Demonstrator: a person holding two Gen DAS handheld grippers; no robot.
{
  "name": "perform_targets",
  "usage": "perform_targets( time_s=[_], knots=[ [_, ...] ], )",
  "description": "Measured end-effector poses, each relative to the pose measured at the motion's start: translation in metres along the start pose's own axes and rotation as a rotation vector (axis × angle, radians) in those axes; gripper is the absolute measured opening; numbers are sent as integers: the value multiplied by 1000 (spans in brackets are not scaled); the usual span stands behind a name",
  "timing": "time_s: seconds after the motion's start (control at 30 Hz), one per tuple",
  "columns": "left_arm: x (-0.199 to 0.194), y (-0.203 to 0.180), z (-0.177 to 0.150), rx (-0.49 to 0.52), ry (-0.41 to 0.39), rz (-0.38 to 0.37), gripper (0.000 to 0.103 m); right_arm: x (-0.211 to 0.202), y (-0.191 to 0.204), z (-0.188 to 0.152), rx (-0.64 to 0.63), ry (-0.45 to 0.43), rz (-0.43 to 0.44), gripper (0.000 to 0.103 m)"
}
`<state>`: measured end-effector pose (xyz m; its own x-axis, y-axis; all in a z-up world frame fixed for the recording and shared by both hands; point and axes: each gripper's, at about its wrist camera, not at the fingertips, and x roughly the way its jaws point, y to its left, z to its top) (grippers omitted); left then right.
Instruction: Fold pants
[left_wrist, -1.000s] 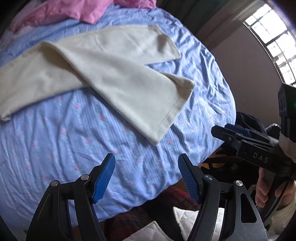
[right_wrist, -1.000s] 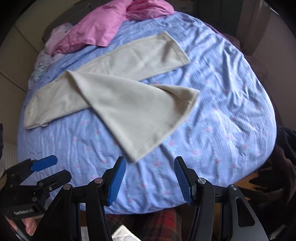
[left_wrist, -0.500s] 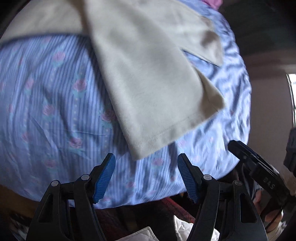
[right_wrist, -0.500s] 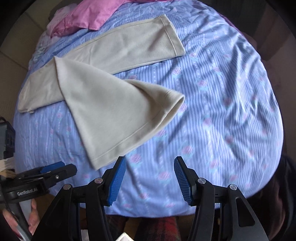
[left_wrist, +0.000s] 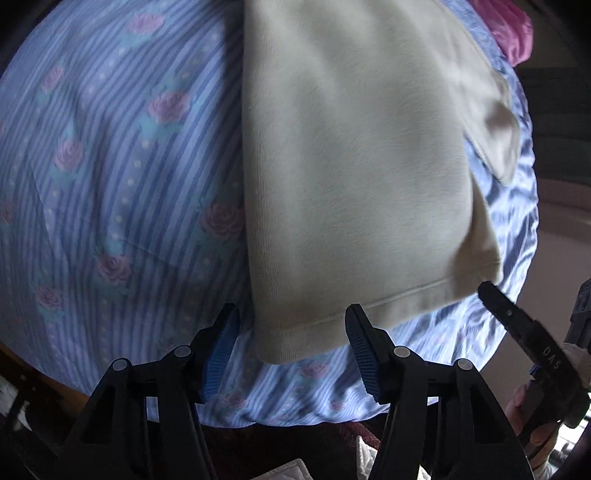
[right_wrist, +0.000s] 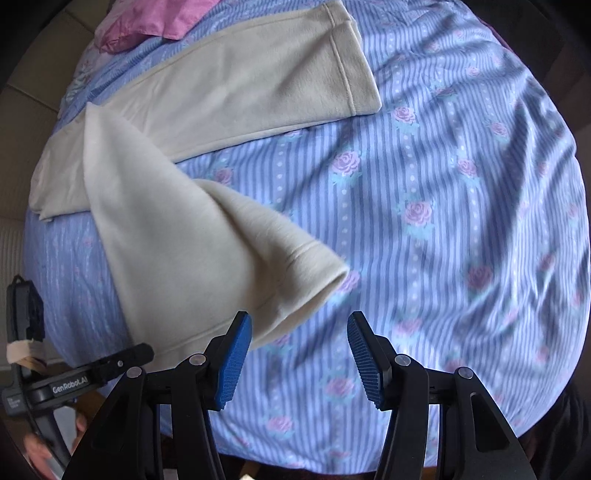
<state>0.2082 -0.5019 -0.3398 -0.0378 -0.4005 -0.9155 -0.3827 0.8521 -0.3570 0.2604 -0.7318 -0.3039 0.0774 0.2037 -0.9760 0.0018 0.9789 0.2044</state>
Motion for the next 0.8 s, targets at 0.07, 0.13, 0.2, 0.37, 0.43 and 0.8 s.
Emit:
perform_targets(
  time_s=[0.07,0.13,0.2,0.37,0.43,0.8],
  knots=[
    [8,4,0,-32,17,-27,58,5,-4,6,2,8,8,56],
    [17,6,2,-72,38,-49,57,8,-6,11,0,13,6,55],
    [24,3,4,-99,57,-64,49,13,-8,15,-2,20,3,55],
    [21,-13,11,-97,81,-102,12,24,-14,23,10,42,41,41],
    [9,-21,11,-76,64,-135,11,25,-14,24,14,51,79,29],
    [-169,-183,46,337,-348,-306,11,-35,-38,42,139,-57,280,13]
  ],
)
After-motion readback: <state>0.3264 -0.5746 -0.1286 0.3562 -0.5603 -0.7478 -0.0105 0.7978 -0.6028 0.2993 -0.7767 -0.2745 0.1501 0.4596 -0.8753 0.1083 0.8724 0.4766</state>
